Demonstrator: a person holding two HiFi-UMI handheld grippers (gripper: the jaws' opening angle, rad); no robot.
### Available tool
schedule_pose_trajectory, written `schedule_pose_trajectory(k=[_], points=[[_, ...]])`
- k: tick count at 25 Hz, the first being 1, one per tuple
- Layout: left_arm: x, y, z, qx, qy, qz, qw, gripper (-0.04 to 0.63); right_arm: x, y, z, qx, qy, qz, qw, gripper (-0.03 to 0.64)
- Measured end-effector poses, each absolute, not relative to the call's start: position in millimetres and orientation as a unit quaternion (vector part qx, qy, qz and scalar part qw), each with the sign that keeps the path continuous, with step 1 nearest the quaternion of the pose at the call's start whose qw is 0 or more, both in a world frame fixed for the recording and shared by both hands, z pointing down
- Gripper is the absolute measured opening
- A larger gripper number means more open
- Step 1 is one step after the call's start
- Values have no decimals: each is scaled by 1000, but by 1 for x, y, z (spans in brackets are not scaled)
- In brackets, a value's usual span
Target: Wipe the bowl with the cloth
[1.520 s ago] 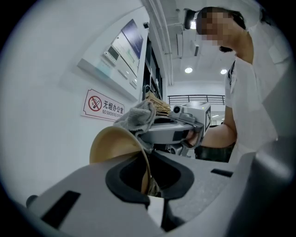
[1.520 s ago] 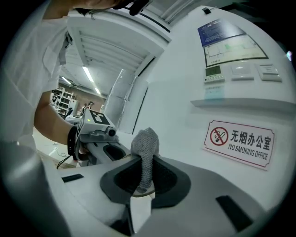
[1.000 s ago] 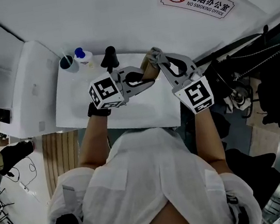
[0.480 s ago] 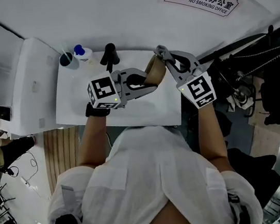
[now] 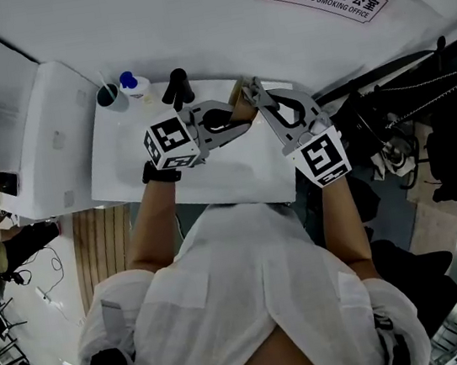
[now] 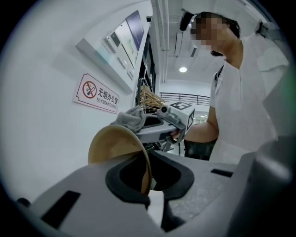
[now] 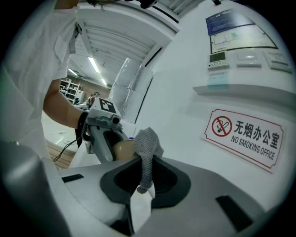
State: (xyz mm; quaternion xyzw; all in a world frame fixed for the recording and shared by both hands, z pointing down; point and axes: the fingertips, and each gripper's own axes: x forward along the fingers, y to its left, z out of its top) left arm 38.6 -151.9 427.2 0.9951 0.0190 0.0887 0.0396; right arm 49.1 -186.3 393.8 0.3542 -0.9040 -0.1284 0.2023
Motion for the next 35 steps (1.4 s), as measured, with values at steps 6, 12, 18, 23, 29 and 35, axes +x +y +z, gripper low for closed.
schedule_pose_trajectory(k=[6, 12, 18, 23, 29, 35], points=[[42, -160, 431, 995, 5, 89, 46, 32, 38, -166, 397, 330, -915, -120, 198, 58], [44, -149, 430, 994, 29, 99, 39, 32, 38, -165, 389, 328, -914, -129, 200, 58], [44, -126, 428, 990, 75, 119, 31, 34, 53, -176, 390, 332, -901, -157, 229, 58], [37, -107, 416, 986, 116, 108, 47, 34, 63, -181, 399, 332, -898, -159, 239, 58], [33, -99, 401, 984, 146, 62, 83, 35, 72, -183, 413, 323, -910, -141, 219, 58], [33, -107, 381, 985, 138, 0, 100, 35, 68, -179, 432, 322, -916, -114, 210, 58]])
